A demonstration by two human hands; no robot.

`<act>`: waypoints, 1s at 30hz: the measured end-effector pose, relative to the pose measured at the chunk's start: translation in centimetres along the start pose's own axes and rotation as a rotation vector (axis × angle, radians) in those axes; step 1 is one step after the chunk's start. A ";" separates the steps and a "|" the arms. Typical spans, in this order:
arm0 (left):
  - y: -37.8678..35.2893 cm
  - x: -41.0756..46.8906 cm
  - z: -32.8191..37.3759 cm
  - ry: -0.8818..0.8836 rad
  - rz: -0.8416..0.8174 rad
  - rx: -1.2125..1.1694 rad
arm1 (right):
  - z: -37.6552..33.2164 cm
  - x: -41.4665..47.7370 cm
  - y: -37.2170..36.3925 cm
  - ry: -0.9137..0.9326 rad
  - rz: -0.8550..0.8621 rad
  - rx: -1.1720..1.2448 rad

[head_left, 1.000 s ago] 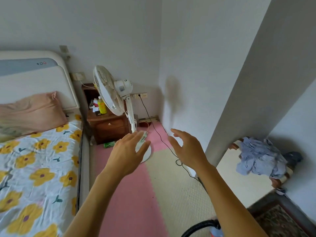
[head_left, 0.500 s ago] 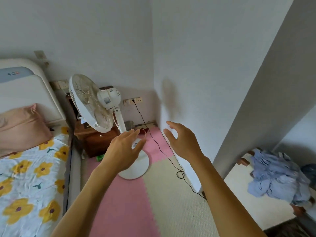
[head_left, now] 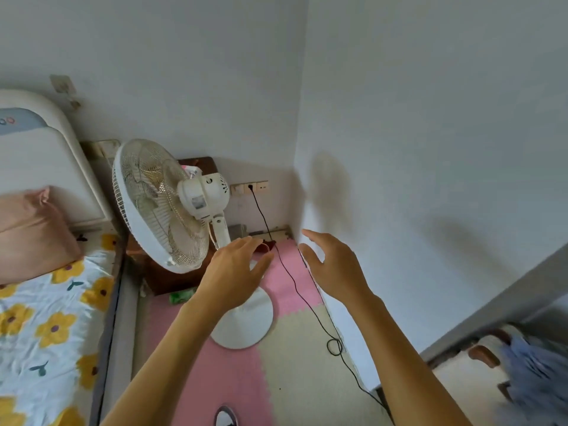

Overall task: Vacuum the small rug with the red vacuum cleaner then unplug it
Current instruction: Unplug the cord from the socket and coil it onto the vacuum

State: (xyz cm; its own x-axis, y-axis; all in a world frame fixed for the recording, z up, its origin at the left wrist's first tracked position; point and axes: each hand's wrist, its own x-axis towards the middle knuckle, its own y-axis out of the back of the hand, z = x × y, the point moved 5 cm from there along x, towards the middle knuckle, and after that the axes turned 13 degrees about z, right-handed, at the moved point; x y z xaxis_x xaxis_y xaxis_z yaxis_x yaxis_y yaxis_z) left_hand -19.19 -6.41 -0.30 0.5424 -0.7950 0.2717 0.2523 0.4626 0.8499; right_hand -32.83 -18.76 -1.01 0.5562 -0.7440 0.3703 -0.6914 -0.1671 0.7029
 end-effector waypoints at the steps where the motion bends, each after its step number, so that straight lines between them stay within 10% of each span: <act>1: -0.3 1.5 -0.9 -0.005 0.002 -0.020 | -0.1 1.4 -1.1 -0.006 0.001 -0.006; 14: -4.0 20.2 -9.8 -0.017 -0.042 -0.192 | -0.8 18.3 -11.2 -0.120 -0.003 -0.015; 30: -14.7 39.7 -8.1 0.150 -0.103 0.000 | 15.3 38.9 -17.7 -0.052 -0.181 -0.002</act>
State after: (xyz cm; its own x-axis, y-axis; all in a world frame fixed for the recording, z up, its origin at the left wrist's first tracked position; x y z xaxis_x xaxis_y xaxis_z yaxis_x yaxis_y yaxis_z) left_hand 5.13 -41.63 -5.64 0.6270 -0.7709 0.1125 0.3127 0.3813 0.8699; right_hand -6.03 -54.64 -8.30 0.6472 -0.7340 0.2057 -0.5808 -0.3001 0.7567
